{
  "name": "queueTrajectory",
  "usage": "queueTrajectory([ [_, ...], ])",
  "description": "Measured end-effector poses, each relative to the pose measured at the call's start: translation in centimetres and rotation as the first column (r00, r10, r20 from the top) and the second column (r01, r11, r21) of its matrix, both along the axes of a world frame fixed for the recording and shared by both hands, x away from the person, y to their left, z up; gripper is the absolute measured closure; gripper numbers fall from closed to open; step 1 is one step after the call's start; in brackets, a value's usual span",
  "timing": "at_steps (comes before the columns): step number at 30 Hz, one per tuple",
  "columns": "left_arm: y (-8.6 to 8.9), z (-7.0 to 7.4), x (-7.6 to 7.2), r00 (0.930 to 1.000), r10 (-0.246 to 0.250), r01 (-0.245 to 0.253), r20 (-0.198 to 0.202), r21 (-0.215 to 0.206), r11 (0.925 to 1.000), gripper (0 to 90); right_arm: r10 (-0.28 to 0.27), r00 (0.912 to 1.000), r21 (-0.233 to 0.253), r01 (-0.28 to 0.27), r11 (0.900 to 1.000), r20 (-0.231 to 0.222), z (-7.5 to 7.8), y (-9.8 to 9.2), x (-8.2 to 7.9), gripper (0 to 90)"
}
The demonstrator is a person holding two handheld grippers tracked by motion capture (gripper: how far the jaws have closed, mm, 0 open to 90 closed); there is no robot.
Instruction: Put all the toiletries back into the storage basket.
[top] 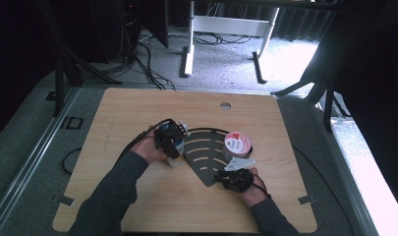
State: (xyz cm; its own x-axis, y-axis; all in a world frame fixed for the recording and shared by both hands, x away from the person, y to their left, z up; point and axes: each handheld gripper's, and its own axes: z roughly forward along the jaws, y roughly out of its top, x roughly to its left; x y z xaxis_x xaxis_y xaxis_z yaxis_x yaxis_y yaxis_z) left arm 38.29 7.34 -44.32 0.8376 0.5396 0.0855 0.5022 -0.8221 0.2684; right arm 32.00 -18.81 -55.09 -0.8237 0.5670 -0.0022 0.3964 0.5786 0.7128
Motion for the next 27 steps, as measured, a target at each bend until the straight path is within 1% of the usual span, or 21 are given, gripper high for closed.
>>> queueTrajectory([
  [2,-0.1,0.0,0.0,1.0,-0.002,0.002,-0.004,0.007,1.0,54.1,0.0,1.0,0.0,0.0,1.0,0.0,0.0,0.0,0.0,74.3],
  [4,0.0,0.0,0.0,1.0,0.0,0.0,-0.006,0.005,1.0,54.1,0.001,1.0,0.0,-0.001,1.0,0.0,0.0,0.0,0.0,74.3],
  [9,-0.1,0.1,-0.2,0.9998,-0.016,0.016,-0.015,0.002,0.9999,55.3,0.002,1.0,0.001,-0.002,1.0,-0.002,0.0,0.0,0.0,74.3],
  [13,-0.3,0.2,-0.6,0.9994,-0.023,0.023,-0.026,0.001,0.9997,55.6,0.003,1.0,0.001,-0.003,1.0,-0.003,0.0,0.0,0.0,74.2],
  [16,-0.4,0.1,-0.9,0.9995,-0.028,0.028,-0.017,-0.003,0.9996,55.8,0.003,1.0,0.001,-0.003,1.0,-0.004,0.0,0.0,0.0,74.2],
  [19,-0.3,0.1,-1.1,0.9993,-0.026,0.026,-0.027,-0.016,0.9995,55.8,0.004,1.0,0.001,-0.004,1.0,-0.004,0.0,-0.1,0.0,74.2],
  [21,-0.4,0.1,-1.3,0.9992,-0.034,0.034,-0.022,-0.012,0.9994,55.9,0.002,1.0,0.002,-0.002,1.0,-0.005,0.0,-0.1,0.0,74.2],
  [27,-0.8,0.2,-2.0,0.9979,-0.056,0.056,-0.033,-0.018,0.9983,56.0,0.003,1.0,0.001,-0.003,1.0,-0.005,0.0,-0.1,0.0,74.2],
])
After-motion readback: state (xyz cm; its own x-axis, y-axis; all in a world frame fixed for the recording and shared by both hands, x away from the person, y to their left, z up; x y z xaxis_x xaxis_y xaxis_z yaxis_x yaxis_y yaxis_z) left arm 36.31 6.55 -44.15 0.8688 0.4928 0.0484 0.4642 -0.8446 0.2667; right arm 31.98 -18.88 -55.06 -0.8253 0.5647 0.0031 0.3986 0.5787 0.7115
